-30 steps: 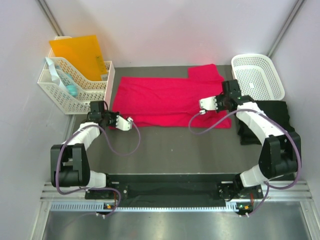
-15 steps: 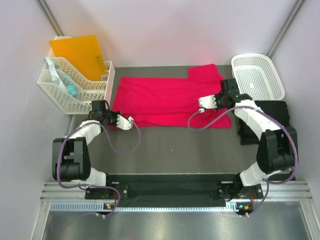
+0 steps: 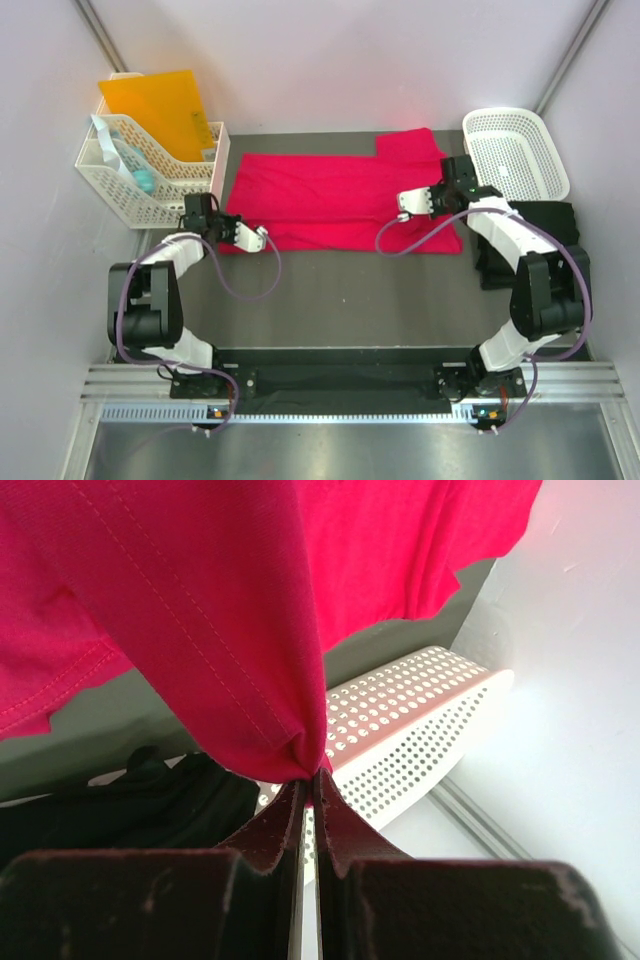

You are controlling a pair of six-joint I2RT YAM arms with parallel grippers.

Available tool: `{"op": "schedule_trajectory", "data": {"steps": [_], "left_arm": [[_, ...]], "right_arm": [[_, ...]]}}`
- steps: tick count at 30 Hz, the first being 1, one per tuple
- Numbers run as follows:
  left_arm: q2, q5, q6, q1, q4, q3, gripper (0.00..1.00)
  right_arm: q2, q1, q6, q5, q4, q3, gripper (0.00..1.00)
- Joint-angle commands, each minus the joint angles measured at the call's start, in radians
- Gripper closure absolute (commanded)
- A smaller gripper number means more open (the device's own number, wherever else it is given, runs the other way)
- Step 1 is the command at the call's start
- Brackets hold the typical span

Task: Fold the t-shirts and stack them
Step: Fold the tshirt

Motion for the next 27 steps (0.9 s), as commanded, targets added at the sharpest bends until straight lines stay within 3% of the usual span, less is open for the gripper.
{"op": "schedule_trajectory", "data": {"steps": [1, 14, 16, 18, 19, 21, 22, 27], "left_arm": [[0.026, 0.022, 0.009, 0.007, 0.065, 0.059, 1.0], [0.087, 0.031, 0.041, 0.006, 0.065, 0.09, 1.0], [0.093, 0.035, 0.048, 0.004, 0.065, 0.088, 0.96], [0.092, 0.033, 0.061, 0.003, 0.065, 0.082, 0.89], [0.095, 0.032, 0.065, 0.003, 0.065, 0.08, 0.78], [0.095, 0.03, 0.071, 0.001, 0.065, 0.077, 0.64], [0.098, 0.03, 0.073, 0.001, 0.092, 0.077, 0.45], [0.103, 0.025, 0.076, 0.001, 0.094, 0.08, 0.34]], "right_arm": [[0.012, -0.018, 0.02, 0.008, 0.056, 0.054, 1.0], [0.072, -0.018, 0.019, 0.013, 0.117, 0.107, 1.0], [0.086, -0.019, 0.017, 0.013, 0.119, 0.118, 1.0], [0.095, -0.018, 0.017, 0.013, 0.119, 0.133, 1.0], [0.103, -0.016, 0.017, 0.01, 0.117, 0.136, 1.0], [0.108, -0.015, 0.015, 0.011, 0.114, 0.141, 1.0], [0.115, -0.01, 0.014, 0.01, 0.116, 0.141, 1.0], [0.14, -0.001, 0.015, 0.013, 0.128, 0.142, 1.0]]}}
